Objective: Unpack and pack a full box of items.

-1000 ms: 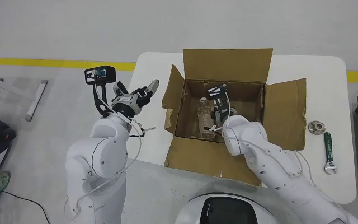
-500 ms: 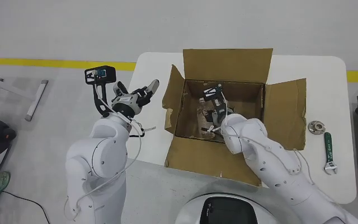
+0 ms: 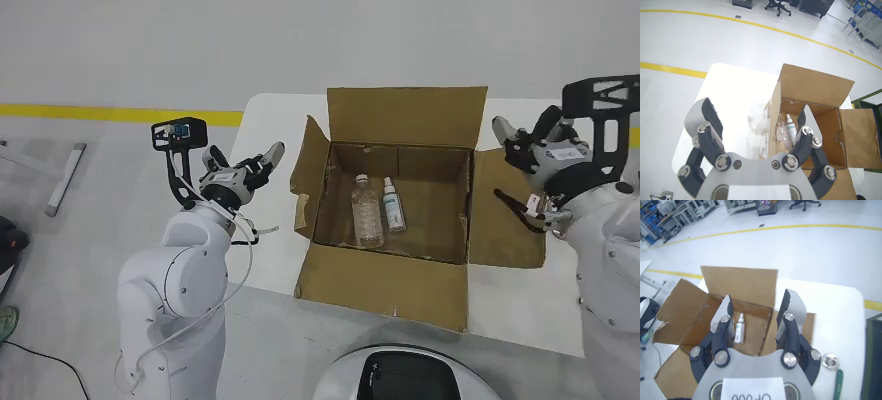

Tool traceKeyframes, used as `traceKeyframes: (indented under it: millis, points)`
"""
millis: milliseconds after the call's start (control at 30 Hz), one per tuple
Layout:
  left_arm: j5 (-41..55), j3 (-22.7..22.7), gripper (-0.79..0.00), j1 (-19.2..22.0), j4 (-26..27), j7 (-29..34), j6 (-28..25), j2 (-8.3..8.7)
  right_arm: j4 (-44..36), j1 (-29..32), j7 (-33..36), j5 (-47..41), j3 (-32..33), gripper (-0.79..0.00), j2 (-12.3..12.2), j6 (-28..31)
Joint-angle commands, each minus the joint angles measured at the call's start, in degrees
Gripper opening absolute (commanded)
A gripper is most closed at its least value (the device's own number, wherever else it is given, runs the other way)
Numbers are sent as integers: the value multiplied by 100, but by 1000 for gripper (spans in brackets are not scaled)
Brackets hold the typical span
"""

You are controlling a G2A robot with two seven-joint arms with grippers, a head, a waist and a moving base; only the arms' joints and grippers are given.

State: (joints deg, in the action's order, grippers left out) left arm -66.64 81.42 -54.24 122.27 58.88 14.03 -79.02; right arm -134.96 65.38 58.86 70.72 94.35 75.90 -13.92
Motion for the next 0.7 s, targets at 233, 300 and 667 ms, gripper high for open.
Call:
traceKeyframes:
  millis: [233, 300, 667]
  points:
    - [0, 0, 0, 0, 0, 0, 0, 0, 31, 1059, 717, 168, 1932, -785, -135, 980]
    - [0, 0, 0, 0, 0, 0, 0, 0, 31, 1389, 1023, 185, 2142, -785, -148, 1154]
    - [0, 0, 0, 0, 0, 0, 0, 0, 31, 2186, 2547, 297, 2356, -785, -229, 1812]
